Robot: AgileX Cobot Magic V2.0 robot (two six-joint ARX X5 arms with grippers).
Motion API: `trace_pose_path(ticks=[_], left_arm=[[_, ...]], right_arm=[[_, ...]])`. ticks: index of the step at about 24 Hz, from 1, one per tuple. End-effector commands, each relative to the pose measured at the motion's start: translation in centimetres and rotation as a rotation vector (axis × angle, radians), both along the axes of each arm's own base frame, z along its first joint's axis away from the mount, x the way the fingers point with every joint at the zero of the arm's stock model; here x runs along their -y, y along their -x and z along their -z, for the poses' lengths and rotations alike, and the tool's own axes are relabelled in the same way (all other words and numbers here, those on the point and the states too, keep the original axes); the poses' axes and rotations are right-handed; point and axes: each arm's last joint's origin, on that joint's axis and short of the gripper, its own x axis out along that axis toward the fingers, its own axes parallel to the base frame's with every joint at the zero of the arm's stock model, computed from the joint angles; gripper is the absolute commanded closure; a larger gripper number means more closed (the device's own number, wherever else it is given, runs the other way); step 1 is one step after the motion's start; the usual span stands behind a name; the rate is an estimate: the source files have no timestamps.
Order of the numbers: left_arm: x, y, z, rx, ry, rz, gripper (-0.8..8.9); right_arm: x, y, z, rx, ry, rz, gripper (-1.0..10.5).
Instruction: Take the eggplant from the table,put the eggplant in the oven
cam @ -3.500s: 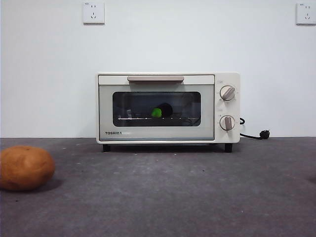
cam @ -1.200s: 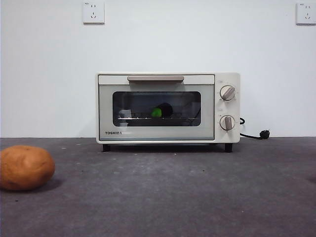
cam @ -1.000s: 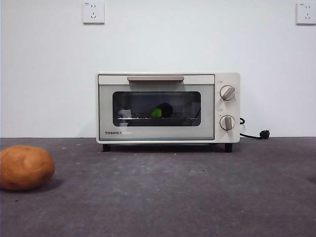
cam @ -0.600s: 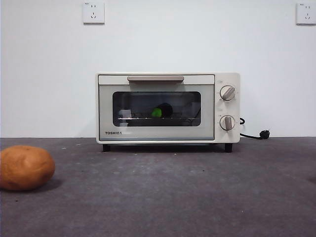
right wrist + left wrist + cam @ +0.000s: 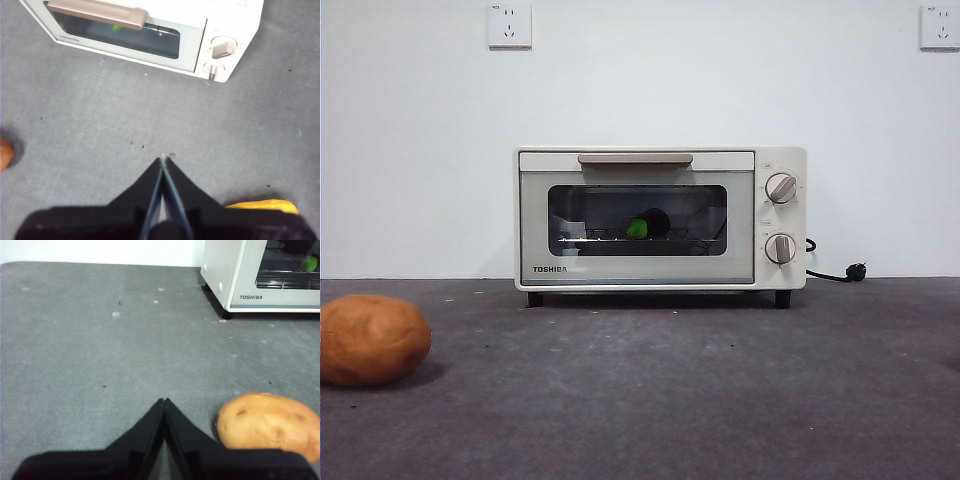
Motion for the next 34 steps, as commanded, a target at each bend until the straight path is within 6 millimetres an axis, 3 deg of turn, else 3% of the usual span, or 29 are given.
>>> trace_pose_path(ticks=[1,11,15,19,22,24,27,34], left_arm=[[0.0,-0.1,0.3,-0.014,0.011,-0.001,8.18],[0.0,-0.1,0.4,-0.027,0.012,-0.001,8.17],[0.0,-0.1,0.4,-0.027,0.012,-0.001,8.17],[0.0,-0.1,0.4,-0.028,0.012,-0.001,8.17],[0.0,-0.1,0.4,-0.029,0.012,-0.001,8.17],[0.0,-0.1,0.4,-0.029,0.012,-0.001,8.17],[0.0,-0.1,0.4,-0.029,0.012,-0.001,8.17],[0.0,-0.2,0.4,-0.029,0.012,-0.001,8.17]], right_arm=[[0.0,-0.1,0.4,-0.031,0.013,0.007,9.5],[0.0,-0.1,0.4,-0.028,0.020,0.003,9.5],[2.1,0.7,-1.4,0.124,0.095,0.048,9.5],[4.5,4.8,-5.4,0.360,-0.026,0.052,9.5],[8.1,8.3,-7.5,0.483,-0.064,0.167,9.5],[10.5,10.9,-8.2,0.530,-0.089,0.233,9.5],[12.3,13.8,-8.7,0.581,-0.086,0.306,9.5],[13.7,20.5,-9.4,0.736,0.041,0.438,9.5]])
